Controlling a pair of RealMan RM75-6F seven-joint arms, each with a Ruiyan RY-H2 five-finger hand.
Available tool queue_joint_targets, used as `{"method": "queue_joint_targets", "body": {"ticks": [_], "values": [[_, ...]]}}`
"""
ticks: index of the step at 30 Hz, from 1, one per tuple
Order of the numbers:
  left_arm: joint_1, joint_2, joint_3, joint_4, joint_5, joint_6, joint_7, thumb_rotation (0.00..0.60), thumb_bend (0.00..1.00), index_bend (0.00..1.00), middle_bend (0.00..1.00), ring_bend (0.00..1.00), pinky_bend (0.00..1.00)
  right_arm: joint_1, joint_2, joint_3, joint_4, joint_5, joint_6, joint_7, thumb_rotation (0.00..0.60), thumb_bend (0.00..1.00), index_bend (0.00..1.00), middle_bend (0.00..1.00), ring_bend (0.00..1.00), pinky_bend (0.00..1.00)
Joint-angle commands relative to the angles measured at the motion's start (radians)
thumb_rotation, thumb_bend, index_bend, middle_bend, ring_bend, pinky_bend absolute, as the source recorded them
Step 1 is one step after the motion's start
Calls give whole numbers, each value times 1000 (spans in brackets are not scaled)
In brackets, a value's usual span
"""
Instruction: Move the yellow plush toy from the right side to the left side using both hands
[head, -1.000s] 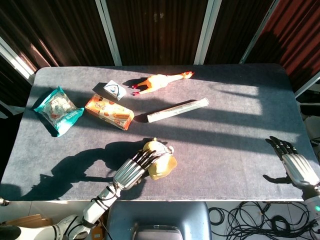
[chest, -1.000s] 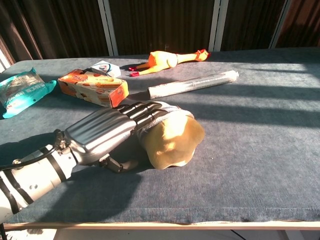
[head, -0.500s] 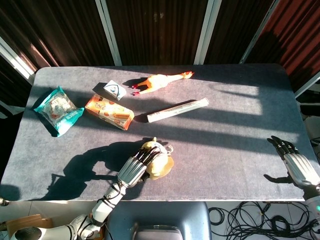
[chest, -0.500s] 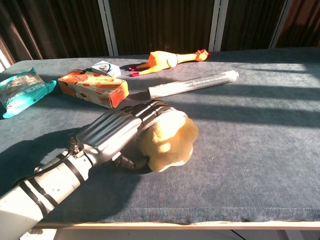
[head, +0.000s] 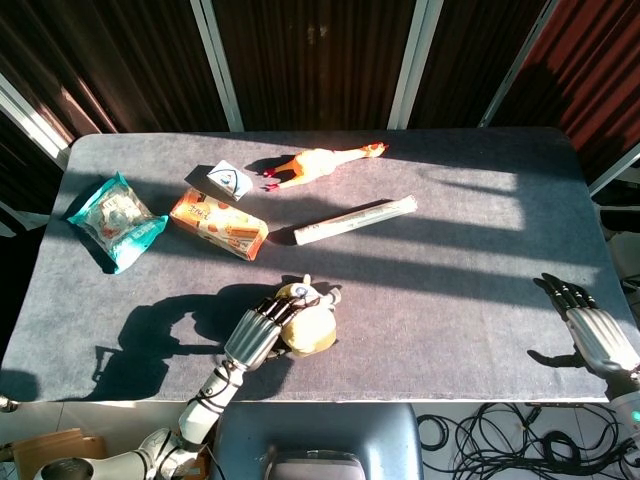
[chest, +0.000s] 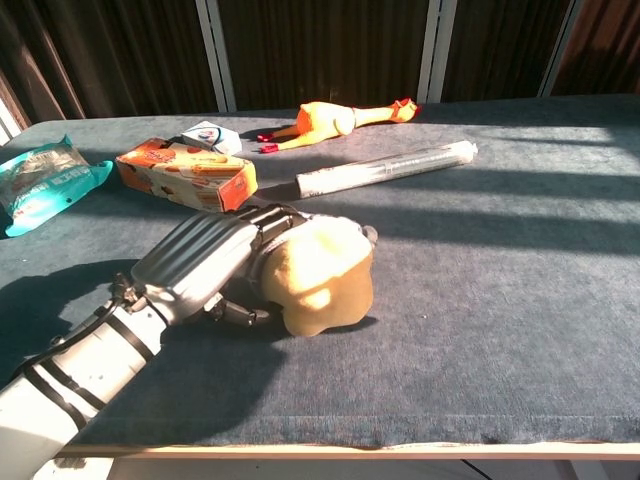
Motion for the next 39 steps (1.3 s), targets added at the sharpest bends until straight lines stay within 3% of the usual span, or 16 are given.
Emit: {"method": "queue_joint_targets", "body": {"ticks": [1,9,14,20,29,39], "values": [[16,83,-6,-83,-14,17,38,600,412,754,801,764,739,-1,0,2,-3,4,-4,-6,600,74,0,0,0,0],[83,363,10,-332,-28,71,119,600,416,754,802,765,741,-2,-1,10,-13,13,-17,-30,600,74,0,0,0,0],[144,503,27,-409,-46,120,89,600,416,762,809,767,747,-1,-7,16,-19,24,-27,-52,600,73,0,0,0,0],[199,608,29,-407,-59,179,83,600,414,762,808,767,747,3,-10,20,-27,33,-44,-80,600,74,0,0,0,0],[255,689,16,-383,-106,208,54,600,413,762,808,767,747,8,-15,25,-37,49,-67,-112,600,74,0,0,0,0],[325,661,61,-319,-84,250,5,600,414,762,808,767,748,11,-16,29,-43,60,-84,-128,600,74,0,0,0,0]]}}
